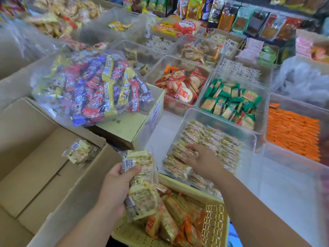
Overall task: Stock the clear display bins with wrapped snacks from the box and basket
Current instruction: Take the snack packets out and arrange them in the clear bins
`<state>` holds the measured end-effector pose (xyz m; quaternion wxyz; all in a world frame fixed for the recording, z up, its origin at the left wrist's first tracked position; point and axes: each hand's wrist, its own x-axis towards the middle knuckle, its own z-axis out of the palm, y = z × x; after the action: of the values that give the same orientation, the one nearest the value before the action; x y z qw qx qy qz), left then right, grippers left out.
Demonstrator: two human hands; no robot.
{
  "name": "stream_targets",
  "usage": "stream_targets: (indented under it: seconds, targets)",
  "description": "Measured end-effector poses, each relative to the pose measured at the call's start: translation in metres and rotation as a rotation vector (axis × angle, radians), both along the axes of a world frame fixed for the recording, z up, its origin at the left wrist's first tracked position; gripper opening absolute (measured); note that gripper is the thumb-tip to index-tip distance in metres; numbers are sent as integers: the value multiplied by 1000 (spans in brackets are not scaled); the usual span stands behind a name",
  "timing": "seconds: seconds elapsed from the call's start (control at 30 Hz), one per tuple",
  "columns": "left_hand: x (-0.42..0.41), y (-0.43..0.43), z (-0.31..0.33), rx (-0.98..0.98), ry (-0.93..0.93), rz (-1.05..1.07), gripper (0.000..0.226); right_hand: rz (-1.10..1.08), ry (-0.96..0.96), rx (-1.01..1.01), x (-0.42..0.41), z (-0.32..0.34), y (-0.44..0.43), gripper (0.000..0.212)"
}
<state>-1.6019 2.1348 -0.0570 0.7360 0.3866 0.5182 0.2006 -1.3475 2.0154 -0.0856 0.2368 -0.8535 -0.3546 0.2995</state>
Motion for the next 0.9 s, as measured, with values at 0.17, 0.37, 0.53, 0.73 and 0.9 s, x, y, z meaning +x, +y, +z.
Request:
stream_targets:
  seconds: [0.17, 0.37, 0.53, 0.73, 0.9]
  targets:
    - [1, 0, 2, -18, -25, 0, 28, -59, -134, -87, -12, 3, 24, 43]
    - [-2, 4, 9, -32, -46, 8, 25, -69, -21, -76, -11, -10, 15, 19]
    - [-4, 6, 12, -65, -55, 15, 19, 90, 69, -58, 2, -11, 6, 41]
    - [0, 6, 18, -69, -95, -11, 15, 258, -28, -220, 7, -12, 10, 54]
    - [1, 6, 35, 132, -127, -131, 19, 252, -181, -194, -13, 23, 12, 63]
